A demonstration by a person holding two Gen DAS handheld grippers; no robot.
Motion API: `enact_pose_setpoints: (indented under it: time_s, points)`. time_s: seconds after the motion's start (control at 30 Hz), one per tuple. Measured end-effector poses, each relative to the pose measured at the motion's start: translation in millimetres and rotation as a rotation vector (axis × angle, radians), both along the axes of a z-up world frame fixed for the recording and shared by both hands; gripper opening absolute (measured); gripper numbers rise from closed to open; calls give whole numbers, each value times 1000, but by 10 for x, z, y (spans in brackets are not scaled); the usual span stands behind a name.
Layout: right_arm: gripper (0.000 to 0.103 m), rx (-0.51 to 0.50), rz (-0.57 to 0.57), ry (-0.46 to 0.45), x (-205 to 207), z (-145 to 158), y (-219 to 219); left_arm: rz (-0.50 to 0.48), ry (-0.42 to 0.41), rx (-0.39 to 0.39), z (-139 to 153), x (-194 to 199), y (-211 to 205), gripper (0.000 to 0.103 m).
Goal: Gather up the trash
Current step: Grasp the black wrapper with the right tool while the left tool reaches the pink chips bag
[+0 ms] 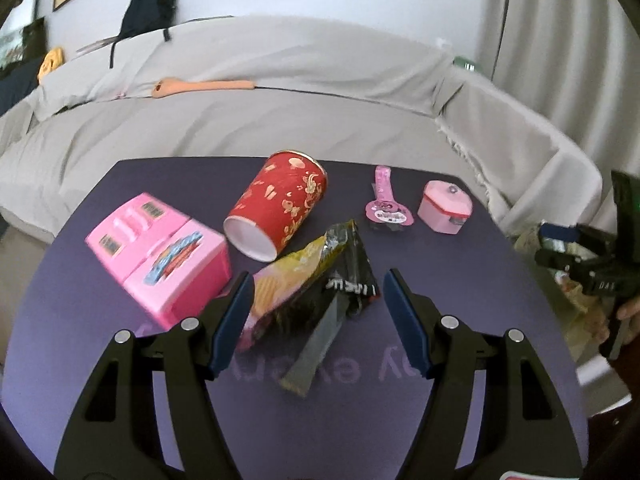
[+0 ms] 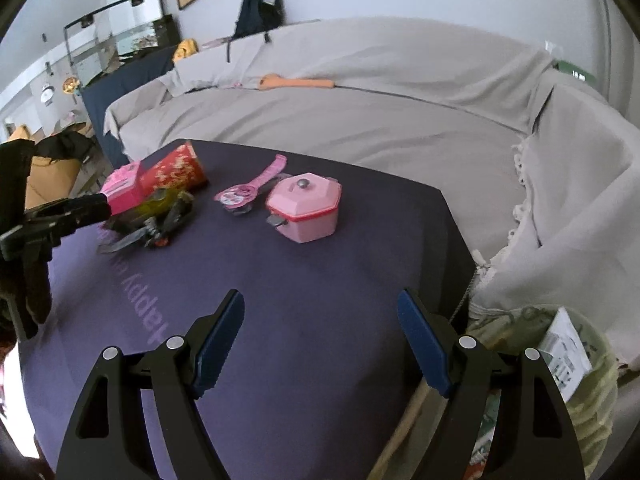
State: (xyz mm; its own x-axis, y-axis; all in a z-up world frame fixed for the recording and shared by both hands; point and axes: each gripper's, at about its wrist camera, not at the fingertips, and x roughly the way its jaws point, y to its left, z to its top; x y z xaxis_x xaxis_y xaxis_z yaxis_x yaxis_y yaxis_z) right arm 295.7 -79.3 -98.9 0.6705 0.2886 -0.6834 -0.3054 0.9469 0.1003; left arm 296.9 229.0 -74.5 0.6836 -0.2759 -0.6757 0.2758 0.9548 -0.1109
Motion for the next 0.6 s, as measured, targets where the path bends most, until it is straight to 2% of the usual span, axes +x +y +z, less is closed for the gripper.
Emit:
enact_pose_setpoints:
  time_s: [0.13, 0.17, 0.23, 0.3, 0.37, 0.43, 0.47, 0.5, 0.6]
  points:
    - [75, -2, -38, 16, 117, -2, 17, -27, 50, 38, -86, 192, -98, 63]
    - [75, -4, -48, 17, 139, 0, 26, -34, 61, 58, -115, 230, -121, 61]
    - [75, -6, -55, 24, 172, 3, 45, -39, 80, 86, -167, 289, -157, 51]
    - [75, -2, -40, 22, 199, -5, 75, -28, 87, 100, -214, 332, -163, 50]
    - [75, 0, -26, -3, 214, -4, 109, -7, 102, 102, -274, 383, -158, 42]
    - [75, -9, -17, -22, 206, 0, 163, 33, 117, 93, -324, 414, -114, 21]
    - [75, -6, -8, -25, 206, 2, 198, 52, 128, 82, -330, 406, -79, 15]
    - [75, 6, 9, -24, 208, 5, 237, 67, 141, 68, -331, 369, -38, 11]
    - [75, 29, 70, -3, 208, 2, 409, 116, 171, 8, -275, 246, 90, 10]
